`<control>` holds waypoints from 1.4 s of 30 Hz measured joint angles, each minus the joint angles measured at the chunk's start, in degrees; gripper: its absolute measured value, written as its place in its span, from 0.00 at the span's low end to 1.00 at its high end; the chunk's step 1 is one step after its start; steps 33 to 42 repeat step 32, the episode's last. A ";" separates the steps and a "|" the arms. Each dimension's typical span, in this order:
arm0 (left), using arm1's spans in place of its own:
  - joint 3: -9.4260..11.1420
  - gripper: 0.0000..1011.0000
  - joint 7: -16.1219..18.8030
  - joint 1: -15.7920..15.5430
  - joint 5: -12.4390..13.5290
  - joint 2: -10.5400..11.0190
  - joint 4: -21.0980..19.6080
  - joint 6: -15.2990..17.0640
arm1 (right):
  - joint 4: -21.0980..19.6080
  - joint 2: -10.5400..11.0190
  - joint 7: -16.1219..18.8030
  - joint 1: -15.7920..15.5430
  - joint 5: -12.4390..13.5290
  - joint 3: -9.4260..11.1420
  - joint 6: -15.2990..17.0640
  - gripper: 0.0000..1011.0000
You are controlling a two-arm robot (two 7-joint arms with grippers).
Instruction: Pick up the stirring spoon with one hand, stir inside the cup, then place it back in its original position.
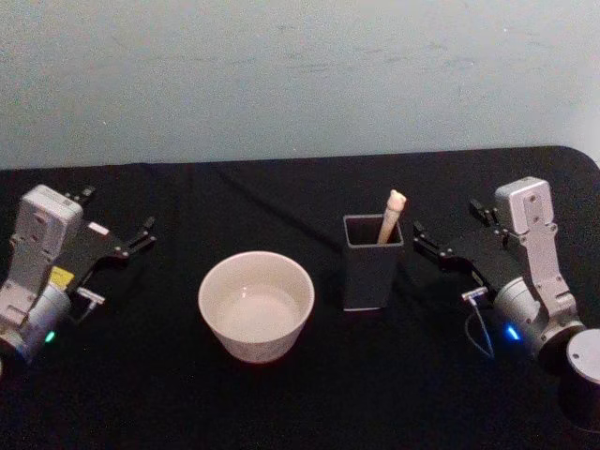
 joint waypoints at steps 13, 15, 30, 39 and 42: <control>0.00 0.99 0.00 0.00 0.00 0.00 0.00 0.00 | 0.00 0.00 0.00 0.00 0.05 0.00 -0.01 0.99; 0.00 0.99 0.00 0.00 0.00 0.00 0.00 0.00 | 0.00 0.00 0.00 0.00 0.05 0.00 0.00 0.99; 0.00 0.99 0.00 0.00 0.00 0.00 0.00 0.00 | 0.00 0.00 0.00 0.00 0.04 0.00 0.00 0.99; 0.00 0.99 0.00 0.00 0.00 0.00 0.00 0.00 | 0.00 0.00 0.00 0.00 0.04 0.00 -0.01 0.99; 0.00 0.99 0.00 0.00 0.00 0.00 0.00 0.00 | 0.00 0.00 0.00 0.00 0.04 0.00 -0.01 0.99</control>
